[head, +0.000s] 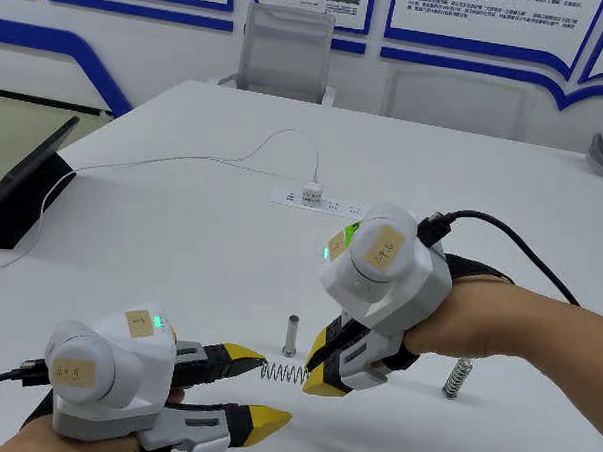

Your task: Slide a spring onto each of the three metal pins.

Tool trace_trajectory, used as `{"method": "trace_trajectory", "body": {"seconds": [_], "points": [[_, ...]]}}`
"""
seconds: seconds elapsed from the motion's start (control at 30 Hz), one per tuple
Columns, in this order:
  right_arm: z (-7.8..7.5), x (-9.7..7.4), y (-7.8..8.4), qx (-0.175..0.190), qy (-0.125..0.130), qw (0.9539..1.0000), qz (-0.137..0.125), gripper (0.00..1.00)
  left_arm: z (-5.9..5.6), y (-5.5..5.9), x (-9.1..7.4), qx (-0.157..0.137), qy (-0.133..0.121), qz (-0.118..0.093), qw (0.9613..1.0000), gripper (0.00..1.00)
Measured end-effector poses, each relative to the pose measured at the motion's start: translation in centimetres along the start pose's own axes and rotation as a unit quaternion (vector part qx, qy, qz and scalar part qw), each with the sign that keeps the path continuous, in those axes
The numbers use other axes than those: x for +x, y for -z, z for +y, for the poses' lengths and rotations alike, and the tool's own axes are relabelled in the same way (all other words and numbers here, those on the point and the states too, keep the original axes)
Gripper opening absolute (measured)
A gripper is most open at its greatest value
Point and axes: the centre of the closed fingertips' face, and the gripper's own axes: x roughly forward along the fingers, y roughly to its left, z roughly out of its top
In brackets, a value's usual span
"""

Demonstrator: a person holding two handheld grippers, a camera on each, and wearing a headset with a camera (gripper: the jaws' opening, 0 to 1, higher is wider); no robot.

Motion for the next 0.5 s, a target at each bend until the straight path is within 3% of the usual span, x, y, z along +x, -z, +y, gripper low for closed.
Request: {"method": "trace_trajectory", "body": {"seconds": [0.5], "points": [[0.44,-0.9,-0.68,-0.028,-0.007,0.9996,0.007,0.12,-0.69,-0.66,0.2,0.024,0.013,-0.009,0.9996,0.23]]}}
